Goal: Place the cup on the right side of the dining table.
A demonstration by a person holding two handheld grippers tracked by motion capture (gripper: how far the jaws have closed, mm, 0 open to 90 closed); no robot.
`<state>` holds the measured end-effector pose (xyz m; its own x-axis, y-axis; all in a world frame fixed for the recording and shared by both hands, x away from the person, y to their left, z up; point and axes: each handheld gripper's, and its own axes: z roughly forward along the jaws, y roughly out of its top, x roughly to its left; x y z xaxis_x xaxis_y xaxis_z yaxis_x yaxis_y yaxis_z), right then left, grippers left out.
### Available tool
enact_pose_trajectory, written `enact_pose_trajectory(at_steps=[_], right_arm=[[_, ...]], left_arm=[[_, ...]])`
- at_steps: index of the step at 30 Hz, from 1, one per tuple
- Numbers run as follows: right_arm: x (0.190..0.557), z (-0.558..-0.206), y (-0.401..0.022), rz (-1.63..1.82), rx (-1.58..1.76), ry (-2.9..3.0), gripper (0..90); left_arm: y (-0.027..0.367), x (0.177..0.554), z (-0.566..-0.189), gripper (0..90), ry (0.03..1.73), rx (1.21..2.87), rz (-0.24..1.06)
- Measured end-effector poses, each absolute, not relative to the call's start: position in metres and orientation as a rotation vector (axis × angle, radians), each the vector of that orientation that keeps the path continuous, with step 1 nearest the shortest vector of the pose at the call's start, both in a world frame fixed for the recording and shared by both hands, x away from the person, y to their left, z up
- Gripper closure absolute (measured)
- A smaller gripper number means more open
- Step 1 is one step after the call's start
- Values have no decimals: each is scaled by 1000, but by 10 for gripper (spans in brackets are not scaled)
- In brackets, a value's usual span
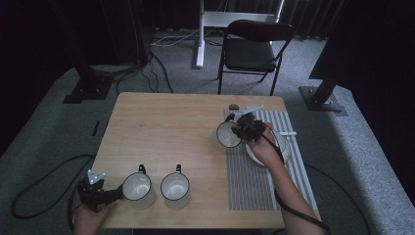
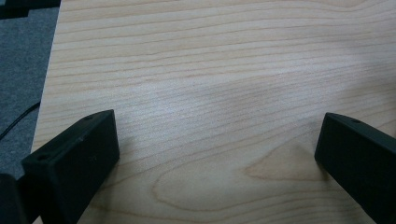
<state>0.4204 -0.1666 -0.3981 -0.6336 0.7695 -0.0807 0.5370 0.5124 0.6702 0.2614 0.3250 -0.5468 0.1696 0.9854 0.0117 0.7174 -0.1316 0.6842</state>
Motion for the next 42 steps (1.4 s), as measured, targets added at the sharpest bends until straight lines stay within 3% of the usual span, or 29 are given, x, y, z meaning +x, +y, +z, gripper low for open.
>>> enact_pose_trajectory(at_steps=[9,18,42], right_arm=[[467,-390,-178,837,1198,2298,841],[504,-404,-195,716,1334,2215,841],[544,-453,-209,550,1551,2203,839]], left_arm=[[325,261,-547,1,1604,1912,647],[325,261,-547,2,1604,1912,648],[325,261,-547,2,1604,1913,647]])
